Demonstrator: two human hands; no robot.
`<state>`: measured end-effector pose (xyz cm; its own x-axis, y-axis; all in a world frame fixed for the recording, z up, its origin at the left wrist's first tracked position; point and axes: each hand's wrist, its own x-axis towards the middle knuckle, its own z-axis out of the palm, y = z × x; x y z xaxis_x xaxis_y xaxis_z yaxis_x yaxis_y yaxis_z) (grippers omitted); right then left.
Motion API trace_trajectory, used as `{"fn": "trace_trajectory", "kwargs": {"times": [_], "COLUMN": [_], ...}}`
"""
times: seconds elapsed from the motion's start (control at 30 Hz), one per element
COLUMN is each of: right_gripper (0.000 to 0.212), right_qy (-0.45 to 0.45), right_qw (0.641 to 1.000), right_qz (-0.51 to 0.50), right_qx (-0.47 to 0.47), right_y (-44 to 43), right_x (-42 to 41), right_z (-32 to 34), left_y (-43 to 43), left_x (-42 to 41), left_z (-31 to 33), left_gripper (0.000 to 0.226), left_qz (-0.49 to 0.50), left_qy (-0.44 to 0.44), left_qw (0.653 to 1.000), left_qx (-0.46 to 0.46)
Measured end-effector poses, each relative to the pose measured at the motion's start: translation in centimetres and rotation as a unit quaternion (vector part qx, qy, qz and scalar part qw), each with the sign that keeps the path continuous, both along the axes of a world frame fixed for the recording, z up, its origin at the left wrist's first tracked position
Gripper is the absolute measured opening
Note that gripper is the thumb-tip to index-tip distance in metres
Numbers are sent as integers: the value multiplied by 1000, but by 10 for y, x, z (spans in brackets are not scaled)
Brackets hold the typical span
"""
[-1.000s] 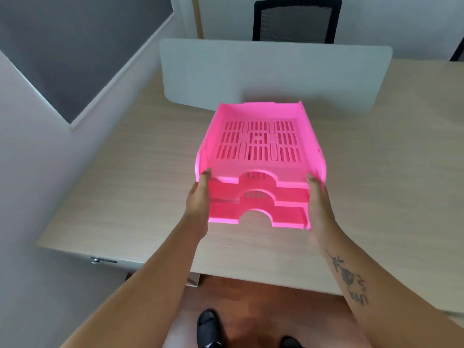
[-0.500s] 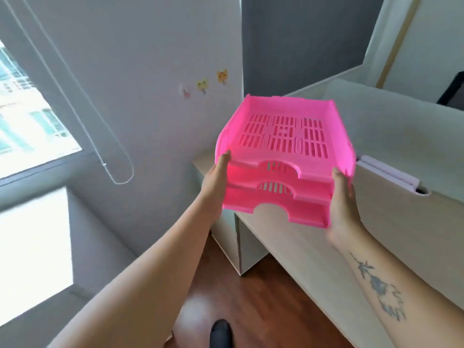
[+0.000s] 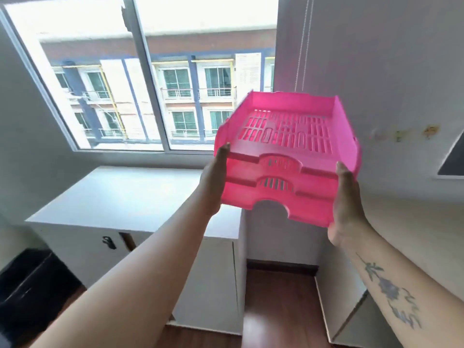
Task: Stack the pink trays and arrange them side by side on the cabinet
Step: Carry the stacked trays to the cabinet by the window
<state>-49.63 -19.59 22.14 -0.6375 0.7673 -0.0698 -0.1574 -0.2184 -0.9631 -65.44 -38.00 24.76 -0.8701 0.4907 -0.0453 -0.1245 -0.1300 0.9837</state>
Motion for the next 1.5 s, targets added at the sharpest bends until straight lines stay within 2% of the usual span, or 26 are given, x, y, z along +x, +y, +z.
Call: {"fn": "trace_trajectory", "kwargs": {"times": [0.07, 0.17, 0.2, 0.3, 0.47, 0.67, 0.9, 1.07, 1.2, 1.33, 1.5], "right_gripper": [73, 54, 55, 81, 84, 82, 69, 63, 45, 70, 84], "right_qy": [-1, 7, 14, 6, -29, -88, -131, -137, -134, -135, -153], "right_qw": [999, 997, 995, 990, 988, 990, 989, 990, 991, 990, 987], "right_qz": [37, 80, 100, 142, 141, 100, 61, 33, 19, 28, 31], "right_qx": [-6, -1, -6, -16, -50, -49, -10, 15, 22, 22, 22], "right_y": [-32, -85, -104, -156, -246, -311, -334, -327, -326, -324, -323], "right_x": [-36, -87, -105, -168, -264, -353, -382, -379, -379, -382, -383], "right_z": [-1, -6, -8, -23, -62, -121, -154, -160, -151, -152, -145], "left_y": [-46, -112, -133, -193, -277, -337, -351, -340, -334, -330, -328], "left_x": [-21, -51, -62, -103, -189, -295, -344, -346, -352, -356, -355], "left_z": [0, -1, -2, -12, -48, -105, -148, -167, -184, -176, -165], "left_gripper": [69, 66, 67, 72, 70, 77, 89, 76, 76, 81, 85], "left_qz": [17, 55, 71, 131, 183, 156, 121, 77, 75, 73, 62], "left_qy": [9, 12, 9, -12, -52, -96, -119, -109, -120, -108, -83], "left_qw": [1000, 998, 997, 991, 981, 980, 982, 986, 985, 987, 991], "left_qx": [14, 7, -1, -18, -48, -77, -85, -104, -94, -93, -87]}}
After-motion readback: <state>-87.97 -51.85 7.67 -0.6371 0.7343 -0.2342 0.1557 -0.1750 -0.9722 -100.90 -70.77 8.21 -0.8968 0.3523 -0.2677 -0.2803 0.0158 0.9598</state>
